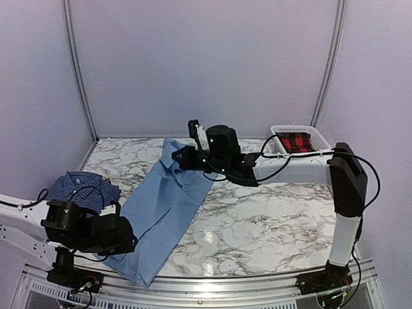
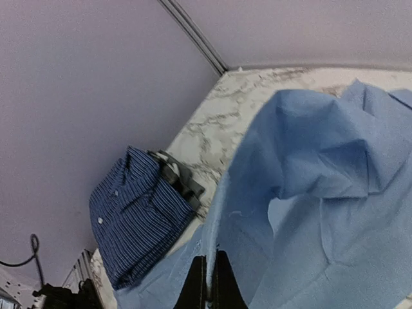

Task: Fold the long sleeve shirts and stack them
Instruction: Fold the 1/3-folded shirt at the center of the board, then adjust the rectangle-folded shirt at the center of the board, then adjust the sleeve of the 1/3-folded shirt.

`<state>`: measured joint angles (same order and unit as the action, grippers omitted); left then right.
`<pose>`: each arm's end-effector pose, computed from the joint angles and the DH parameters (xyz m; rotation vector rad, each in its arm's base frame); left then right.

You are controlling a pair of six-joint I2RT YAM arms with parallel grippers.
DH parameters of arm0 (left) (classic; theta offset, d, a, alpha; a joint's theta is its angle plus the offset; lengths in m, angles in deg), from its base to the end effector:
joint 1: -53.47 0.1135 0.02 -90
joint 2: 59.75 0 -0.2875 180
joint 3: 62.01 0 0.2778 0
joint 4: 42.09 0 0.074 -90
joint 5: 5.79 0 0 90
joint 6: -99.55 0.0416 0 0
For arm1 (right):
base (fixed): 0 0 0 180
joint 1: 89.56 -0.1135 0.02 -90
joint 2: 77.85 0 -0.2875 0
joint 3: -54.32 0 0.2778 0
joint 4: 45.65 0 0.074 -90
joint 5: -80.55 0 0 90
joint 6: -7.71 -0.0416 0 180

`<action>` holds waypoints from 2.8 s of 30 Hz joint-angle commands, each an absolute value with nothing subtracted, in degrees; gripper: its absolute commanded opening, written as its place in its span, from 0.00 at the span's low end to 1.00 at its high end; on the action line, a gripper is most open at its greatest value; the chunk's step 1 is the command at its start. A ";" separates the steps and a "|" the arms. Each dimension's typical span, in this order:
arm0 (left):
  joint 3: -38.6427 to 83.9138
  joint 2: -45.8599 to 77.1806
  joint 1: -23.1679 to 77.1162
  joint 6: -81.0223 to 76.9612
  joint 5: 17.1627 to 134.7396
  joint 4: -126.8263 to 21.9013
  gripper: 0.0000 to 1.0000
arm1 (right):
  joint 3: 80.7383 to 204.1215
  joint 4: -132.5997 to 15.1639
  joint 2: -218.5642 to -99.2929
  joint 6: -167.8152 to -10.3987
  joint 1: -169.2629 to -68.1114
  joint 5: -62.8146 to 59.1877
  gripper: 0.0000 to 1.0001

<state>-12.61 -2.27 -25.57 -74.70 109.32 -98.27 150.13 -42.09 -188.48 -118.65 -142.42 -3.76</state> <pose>0.0533 -0.1822 0.2163 -0.2506 2.5939 -0.5041 0.3004 0.4035 0.2890 -0.3551 1.9004 1.1815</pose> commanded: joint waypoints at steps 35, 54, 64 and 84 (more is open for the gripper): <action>24.32 50.70 -19.80 -46.21 88.05 -72.32 0.16 | 153.01 -69.61 -196.86 -113.29 -125.94 -4.84 0.00; 1.49 13.62 -3.06 -53.52 90.37 -72.41 0.41 | 139.49 -65.33 -174.68 -126.13 -141.73 -7.35 0.00; -2.21 12.05 -1.34 -53.03 88.66 -71.61 0.42 | 131.55 -69.79 -167.98 -129.51 -147.09 -17.11 0.00; -3.06 17.97 -0.14 -51.95 81.17 -64.83 0.44 | 109.08 -55.13 -151.65 -155.02 -148.72 -17.48 0.00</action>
